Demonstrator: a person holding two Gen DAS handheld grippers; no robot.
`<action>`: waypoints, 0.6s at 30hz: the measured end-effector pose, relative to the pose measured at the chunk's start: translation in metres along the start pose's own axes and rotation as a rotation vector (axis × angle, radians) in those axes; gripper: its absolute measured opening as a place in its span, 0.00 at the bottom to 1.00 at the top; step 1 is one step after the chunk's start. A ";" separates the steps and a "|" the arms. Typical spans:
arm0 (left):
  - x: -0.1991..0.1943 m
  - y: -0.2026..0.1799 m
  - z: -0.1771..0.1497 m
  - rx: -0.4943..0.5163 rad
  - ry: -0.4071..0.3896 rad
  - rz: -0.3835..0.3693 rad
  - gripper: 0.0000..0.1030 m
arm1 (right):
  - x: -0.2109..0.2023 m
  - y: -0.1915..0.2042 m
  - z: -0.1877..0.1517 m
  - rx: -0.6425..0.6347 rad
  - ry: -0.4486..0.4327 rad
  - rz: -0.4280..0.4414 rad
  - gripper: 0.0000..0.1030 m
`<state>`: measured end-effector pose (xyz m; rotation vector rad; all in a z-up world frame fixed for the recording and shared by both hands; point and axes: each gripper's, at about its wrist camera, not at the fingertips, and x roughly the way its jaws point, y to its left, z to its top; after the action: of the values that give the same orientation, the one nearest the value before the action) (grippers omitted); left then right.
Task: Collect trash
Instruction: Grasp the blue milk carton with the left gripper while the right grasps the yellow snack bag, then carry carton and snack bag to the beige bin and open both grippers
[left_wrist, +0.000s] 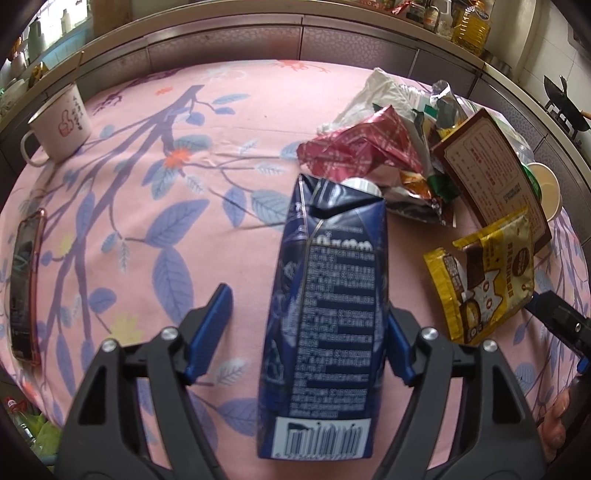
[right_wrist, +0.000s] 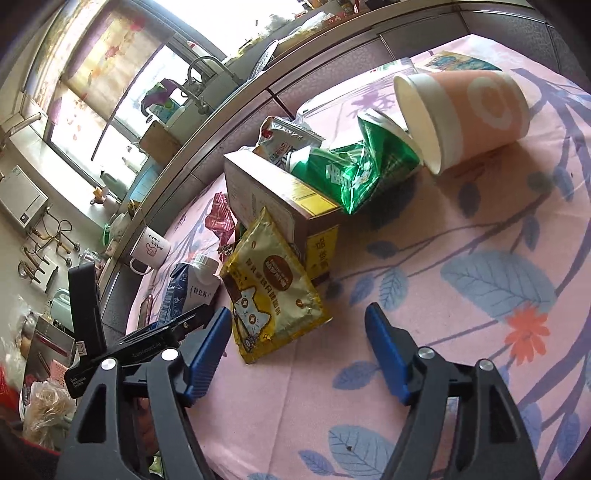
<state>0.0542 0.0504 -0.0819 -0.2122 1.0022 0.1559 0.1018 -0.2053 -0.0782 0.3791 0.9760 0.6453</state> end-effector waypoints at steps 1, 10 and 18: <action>0.000 0.000 0.000 0.002 -0.002 0.002 0.71 | 0.002 0.001 0.001 -0.009 0.005 -0.003 0.69; 0.001 0.001 -0.001 0.008 -0.005 0.006 0.72 | 0.021 0.015 0.009 -0.109 0.018 0.000 0.69; -0.002 0.002 -0.002 0.011 -0.017 -0.010 0.58 | 0.035 0.024 0.004 -0.161 0.109 0.063 0.12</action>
<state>0.0509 0.0520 -0.0820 -0.2056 0.9849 0.1426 0.1109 -0.1646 -0.0853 0.2355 1.0106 0.8030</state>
